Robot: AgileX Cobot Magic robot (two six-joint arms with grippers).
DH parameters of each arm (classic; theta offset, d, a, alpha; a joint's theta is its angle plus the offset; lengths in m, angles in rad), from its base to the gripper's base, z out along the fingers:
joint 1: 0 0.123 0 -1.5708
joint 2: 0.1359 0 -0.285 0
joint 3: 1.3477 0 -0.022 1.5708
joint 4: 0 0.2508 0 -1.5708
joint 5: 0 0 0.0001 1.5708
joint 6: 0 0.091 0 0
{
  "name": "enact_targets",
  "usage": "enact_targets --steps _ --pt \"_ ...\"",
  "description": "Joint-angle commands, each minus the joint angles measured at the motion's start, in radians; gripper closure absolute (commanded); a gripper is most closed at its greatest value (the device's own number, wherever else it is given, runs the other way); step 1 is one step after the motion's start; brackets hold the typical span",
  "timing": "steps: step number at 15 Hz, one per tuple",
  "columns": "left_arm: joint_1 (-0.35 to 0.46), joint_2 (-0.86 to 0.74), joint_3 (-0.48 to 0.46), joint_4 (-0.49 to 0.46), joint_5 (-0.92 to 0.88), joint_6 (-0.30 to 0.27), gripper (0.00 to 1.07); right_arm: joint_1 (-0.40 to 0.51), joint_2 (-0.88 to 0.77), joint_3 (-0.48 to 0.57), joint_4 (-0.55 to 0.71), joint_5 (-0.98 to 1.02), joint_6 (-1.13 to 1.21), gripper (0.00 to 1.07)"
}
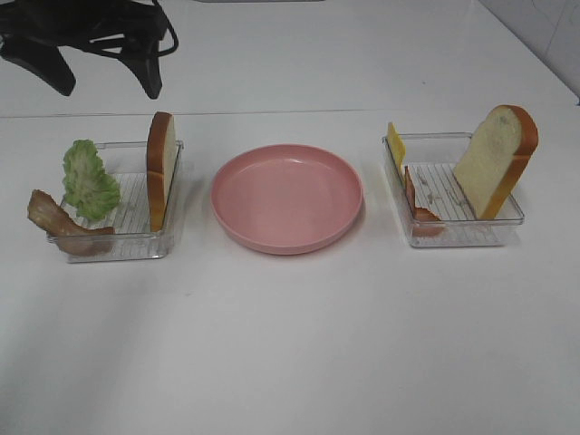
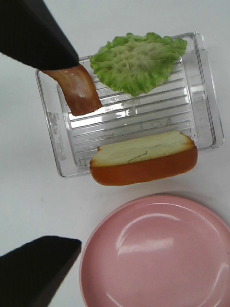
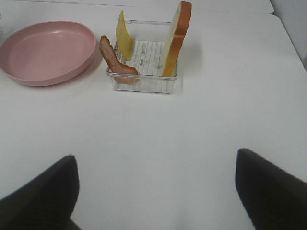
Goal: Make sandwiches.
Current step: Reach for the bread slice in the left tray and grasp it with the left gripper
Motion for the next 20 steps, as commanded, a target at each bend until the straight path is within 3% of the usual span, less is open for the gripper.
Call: enact_targets --steps 1,4,9,12,15,19,20 --pt "-0.023 0.079 -0.055 0.014 -0.003 -0.050 0.19 -0.007 -0.005 0.002 -0.001 -0.007 -0.008 0.24" --pt "-0.030 0.166 -0.109 0.007 -0.034 -0.052 0.22 -0.007 -0.005 0.002 0.003 -0.007 -0.008 0.24" --pt "-0.030 0.257 -0.112 0.014 -0.072 -0.052 0.26 -0.007 -0.005 0.002 0.003 -0.007 -0.008 0.24" --pt "-0.030 0.288 -0.112 0.014 -0.088 -0.052 0.34 -0.007 -0.005 0.002 0.003 -0.007 -0.008 0.24" --pt "-0.030 0.291 -0.112 0.014 -0.093 -0.052 0.52 -0.007 -0.005 0.002 0.003 -0.007 -0.008 0.24" --pt "-0.030 0.288 -0.112 0.021 -0.092 -0.052 1.00 -0.007 -0.005 0.002 0.003 -0.007 -0.008 0.24" --pt "-0.030 0.288 -0.112 0.021 -0.085 -0.052 1.07 -0.007 -0.005 0.002 0.003 -0.007 -0.008 0.24"
